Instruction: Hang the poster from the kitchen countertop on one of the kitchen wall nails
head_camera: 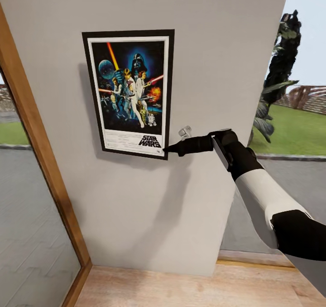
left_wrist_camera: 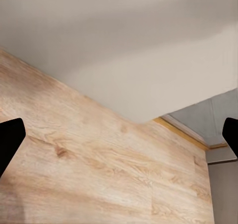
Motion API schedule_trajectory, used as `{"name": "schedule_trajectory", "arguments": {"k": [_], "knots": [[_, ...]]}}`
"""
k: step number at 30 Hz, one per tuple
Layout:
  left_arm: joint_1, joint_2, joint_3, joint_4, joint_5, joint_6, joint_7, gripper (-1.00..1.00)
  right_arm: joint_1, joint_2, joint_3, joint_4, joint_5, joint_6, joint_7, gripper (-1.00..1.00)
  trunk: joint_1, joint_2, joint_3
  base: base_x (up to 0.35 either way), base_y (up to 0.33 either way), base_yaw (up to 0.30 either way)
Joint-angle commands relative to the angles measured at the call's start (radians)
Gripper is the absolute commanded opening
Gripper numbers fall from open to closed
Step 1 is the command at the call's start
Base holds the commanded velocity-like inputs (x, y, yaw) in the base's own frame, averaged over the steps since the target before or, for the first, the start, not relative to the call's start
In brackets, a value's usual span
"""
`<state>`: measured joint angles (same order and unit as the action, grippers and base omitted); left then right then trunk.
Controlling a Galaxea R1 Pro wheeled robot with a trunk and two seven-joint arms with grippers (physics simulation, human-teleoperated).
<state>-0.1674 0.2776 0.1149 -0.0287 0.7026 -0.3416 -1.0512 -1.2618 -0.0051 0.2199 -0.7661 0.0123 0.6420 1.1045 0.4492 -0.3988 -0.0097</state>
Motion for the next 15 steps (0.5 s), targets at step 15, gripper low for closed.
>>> {"name": "schedule_trajectory", "arguments": {"k": [15], "knots": [[-0.001, 0.000, 0.008, 0.001, -0.007, -0.005, -0.003, 1.00, -0.001, -0.001, 0.001, -0.001, 0.000, 0.007, 0.003, -1.00, 0.001, -0.001, -0.001, 0.105, 0.000, 0.000]]}}
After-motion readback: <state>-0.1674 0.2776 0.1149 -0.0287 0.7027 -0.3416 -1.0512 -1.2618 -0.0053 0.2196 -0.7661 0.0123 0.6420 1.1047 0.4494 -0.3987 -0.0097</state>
